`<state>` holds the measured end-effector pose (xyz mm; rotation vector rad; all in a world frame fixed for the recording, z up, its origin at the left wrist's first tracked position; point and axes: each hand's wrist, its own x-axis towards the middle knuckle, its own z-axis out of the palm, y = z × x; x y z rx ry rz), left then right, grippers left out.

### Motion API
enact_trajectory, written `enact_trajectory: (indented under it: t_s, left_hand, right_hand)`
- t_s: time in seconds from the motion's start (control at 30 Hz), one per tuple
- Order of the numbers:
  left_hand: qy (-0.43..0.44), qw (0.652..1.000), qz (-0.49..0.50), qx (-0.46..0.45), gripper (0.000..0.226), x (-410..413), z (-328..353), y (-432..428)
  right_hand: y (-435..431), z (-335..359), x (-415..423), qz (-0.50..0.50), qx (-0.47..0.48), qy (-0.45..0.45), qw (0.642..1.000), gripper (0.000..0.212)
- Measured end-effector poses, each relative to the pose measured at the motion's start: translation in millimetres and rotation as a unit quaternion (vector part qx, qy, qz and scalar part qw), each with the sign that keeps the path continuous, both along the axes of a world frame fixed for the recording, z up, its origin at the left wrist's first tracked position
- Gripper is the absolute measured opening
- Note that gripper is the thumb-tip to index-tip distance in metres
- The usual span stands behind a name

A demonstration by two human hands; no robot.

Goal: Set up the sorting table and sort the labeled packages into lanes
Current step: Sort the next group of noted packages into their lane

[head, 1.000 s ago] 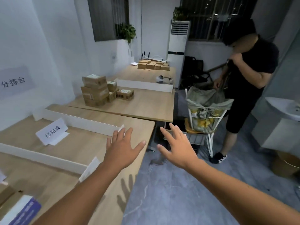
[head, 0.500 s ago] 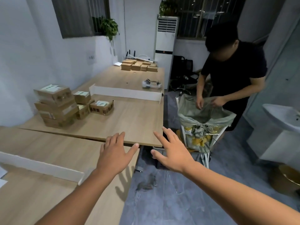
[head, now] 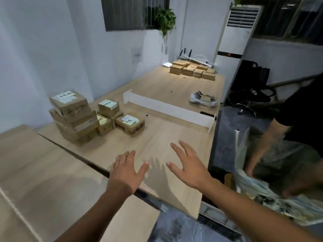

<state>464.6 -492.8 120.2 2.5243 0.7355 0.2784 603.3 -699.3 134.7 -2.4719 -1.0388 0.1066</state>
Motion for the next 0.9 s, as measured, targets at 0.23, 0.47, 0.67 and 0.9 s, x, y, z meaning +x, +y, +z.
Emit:
enact_trajectory:
  t_s: [0.23, 0.47, 0.67, 0.9]
  left_hand:
    - [-0.015, 0.994, 0.104, -0.033, 0.083, 105, -59, 122]
    - [-0.02, 0.979, 0.173, -0.101, 0.077, 212, -110, 211]
    - [-0.008, 0.971, 0.204, -0.127, 0.079, 285, -142, 252]
    - [-0.062, 0.941, 0.272, -0.189, 0.066, 365, -177, 290]
  right_hand:
    - [148, -46, 141, 0.089, -0.037, 0.002, 0.995, 0.073]
    - [268, -94, 260, 0.141, -0.072, 0.047, 0.986, 0.072]
    - [325, -133, 340, 0.176, -0.066, 0.089, 0.978, 0.069]
    - [411, -186, 425, 0.196, -0.043, 0.137, 0.97, 0.072]
